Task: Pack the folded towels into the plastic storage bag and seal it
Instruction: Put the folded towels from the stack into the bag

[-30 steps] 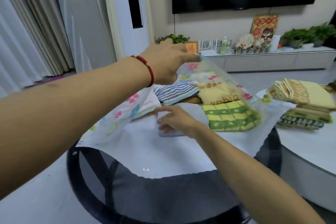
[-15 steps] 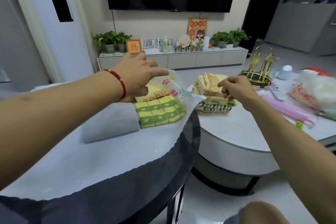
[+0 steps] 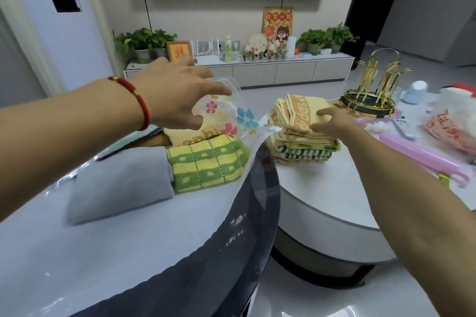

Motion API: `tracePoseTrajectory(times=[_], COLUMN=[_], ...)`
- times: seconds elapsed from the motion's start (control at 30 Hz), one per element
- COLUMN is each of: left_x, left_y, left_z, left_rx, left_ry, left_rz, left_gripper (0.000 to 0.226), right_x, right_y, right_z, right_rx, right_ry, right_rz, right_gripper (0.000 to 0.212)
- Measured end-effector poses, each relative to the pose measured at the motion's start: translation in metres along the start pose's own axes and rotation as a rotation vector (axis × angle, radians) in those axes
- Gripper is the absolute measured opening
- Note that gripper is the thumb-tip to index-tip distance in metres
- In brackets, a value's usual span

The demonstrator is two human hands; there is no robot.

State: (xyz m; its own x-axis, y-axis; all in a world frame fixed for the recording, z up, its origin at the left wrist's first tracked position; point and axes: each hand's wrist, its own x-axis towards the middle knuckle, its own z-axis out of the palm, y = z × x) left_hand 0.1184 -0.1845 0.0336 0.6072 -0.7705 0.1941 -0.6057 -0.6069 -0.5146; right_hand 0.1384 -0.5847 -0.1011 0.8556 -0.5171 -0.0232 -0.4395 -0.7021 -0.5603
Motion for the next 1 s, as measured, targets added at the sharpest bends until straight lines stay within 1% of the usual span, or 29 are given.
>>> tracePoseTrajectory(times=[0.07, 0.13, 0.2, 0.27, 0.33, 0.43, 0.5, 0.57, 0.67, 0.73, 0.8, 0.87, 0.9, 0.93, 1.0], left_x=[-0.002, -0.006, -0.011, -0.019, -0.03, -0.05, -0.064, -0.076, -0.088, -0.09, -0.087, -0.082, -0.08, -0.079, -0.076], left_y=[-0.001, -0.001, 0.001, 0.0, -0.005, -0.016, -0.021, -0.023, -0.027, -0.027, -0.028, -0.03, -0.03, -0.031, -0.034], left_z=[0.0, -0.003, -0.009, -0.018, -0.029, -0.045, -0.051, -0.052, -0.047, -0.045, -0.045, -0.048, -0.049, -0.05, -0.052], left_rx=[-0.002, 0.003, 0.007, 0.003, -0.014, -0.067, -0.101, -0.141, -0.185, -0.239, -0.283, -0.316, -0.325, -0.33, -0.333], left_ry=[-0.005, -0.016, -0.033, -0.071, -0.148, -0.253, -0.273, -0.277, -0.227, -0.19, -0.168, -0.155, -0.151, -0.148, -0.153], left_rz=[-0.009, -0.011, -0.014, -0.044, -0.1, -0.165, -0.185, -0.196, -0.184, -0.196, -0.216, -0.223, -0.224, -0.225, -0.228], left_gripper=[0.074, 0.074, 0.075, 0.074, 0.073, 0.075, 0.076, 0.08, 0.086, 0.09, 0.094, 0.096, 0.097, 0.097, 0.096], right_x=[-0.001, -0.008, -0.022, -0.043, -0.072, -0.123, -0.157, -0.194, -0.25, -0.284, -0.308, -0.322, -0.324, -0.323, -0.31], right_y=[0.002, 0.0, -0.005, -0.014, -0.023, -0.031, -0.032, -0.032, -0.042, -0.058, -0.081, -0.111, -0.128, -0.145, -0.175], right_z=[-0.002, -0.006, -0.012, -0.021, -0.034, -0.053, -0.068, -0.085, -0.099, -0.093, -0.069, -0.032, -0.011, 0.01, 0.05], right_rx=[-0.018, 0.056, 0.217, 0.412, 0.57, 0.623, 0.67, 0.706, 0.775, 0.818, 0.86, 0.908, 0.94, 0.983, 1.067], right_ry=[0.108, 0.208, 0.251, 0.228, 0.162, 0.024, -0.107, -0.263, -0.551, -0.74, -0.864, -0.91, -0.896, -0.854, -0.683], right_rz=[-0.032, -0.071, -0.103, -0.116, -0.156, -0.211, -0.184, -0.156, -0.202, -0.243, -0.282, -0.329, -0.339, -0.333, -0.304], right_gripper=[0.061, 0.053, 0.043, 0.035, 0.032, 0.043, 0.044, 0.039, 0.033, 0.039, 0.038, 0.034, 0.033, 0.031, 0.033])
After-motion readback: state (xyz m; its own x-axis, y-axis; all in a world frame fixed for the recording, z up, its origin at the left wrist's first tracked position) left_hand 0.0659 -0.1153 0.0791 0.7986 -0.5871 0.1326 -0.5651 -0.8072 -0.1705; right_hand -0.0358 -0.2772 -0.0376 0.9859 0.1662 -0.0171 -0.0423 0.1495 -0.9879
